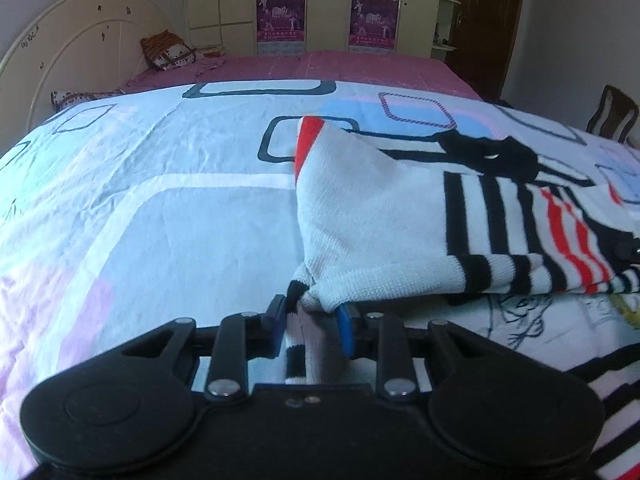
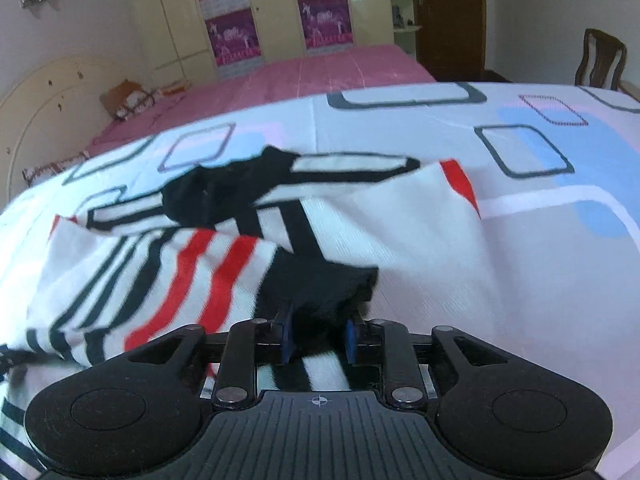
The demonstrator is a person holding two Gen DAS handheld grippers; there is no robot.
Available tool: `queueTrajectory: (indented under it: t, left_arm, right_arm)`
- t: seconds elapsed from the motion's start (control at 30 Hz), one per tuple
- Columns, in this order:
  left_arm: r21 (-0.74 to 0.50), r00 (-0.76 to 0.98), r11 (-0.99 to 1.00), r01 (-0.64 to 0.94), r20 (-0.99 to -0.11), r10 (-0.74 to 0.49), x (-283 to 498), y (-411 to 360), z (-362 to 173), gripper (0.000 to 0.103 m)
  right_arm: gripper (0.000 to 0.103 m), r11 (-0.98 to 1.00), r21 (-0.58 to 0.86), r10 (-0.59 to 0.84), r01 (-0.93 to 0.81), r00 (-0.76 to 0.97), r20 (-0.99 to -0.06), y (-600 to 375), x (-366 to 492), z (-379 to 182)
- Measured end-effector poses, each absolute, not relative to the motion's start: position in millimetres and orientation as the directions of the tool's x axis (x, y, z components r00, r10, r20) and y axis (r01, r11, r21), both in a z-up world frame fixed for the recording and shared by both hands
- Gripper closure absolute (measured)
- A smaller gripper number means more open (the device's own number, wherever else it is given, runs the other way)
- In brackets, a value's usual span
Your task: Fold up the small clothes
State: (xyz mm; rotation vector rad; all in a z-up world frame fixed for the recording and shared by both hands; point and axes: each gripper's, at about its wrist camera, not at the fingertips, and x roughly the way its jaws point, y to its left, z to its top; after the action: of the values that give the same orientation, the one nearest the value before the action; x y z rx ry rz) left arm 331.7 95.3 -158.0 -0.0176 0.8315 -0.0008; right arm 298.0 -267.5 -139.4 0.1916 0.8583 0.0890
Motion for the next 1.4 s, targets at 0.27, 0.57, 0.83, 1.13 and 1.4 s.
queueTrajectory:
  t: [0.27,0.57,0.83,1.13,1.4]
  left_arm:
    - [-0.117,0.695,0.99,-0.079,-0.719,-0.029,316,114,-129,0.034]
    - [-0.179,0.684,0.979,-0.094,-0.726,-0.068,392,104,-140,0.028]
    - [-0.155,0.673,0.984,-0.09,-0.738,-0.055,456,105,-168,0.063]
    - [-0.154,0.705,0.97,-0.19,-0.709,0.026,460,121,-181,0.09]
    - [-0.134,0.692,0.97,-0.204,-0.72,0.046,460,120,-173,0.076]
  right_arm:
    - [0.081,0.978,0.206,0.176,-0.037,0.677,-0.715,-270,294,-126]
    - [0.067,0.962,0.272,0.196,0.022,0.635,-0.747,-284,308,-141]
    - [0.064,0.965,0.262,0.196,0.007,0.643,-0.74,-280,310,-146]
    - [0.085,0.99,0.116,0.142,-0.084,0.697,-0.703,-254,318,-141]
    - [0.084,0.996,0.084,0.077,-0.024,0.693,-0.717,-270,319,-149]
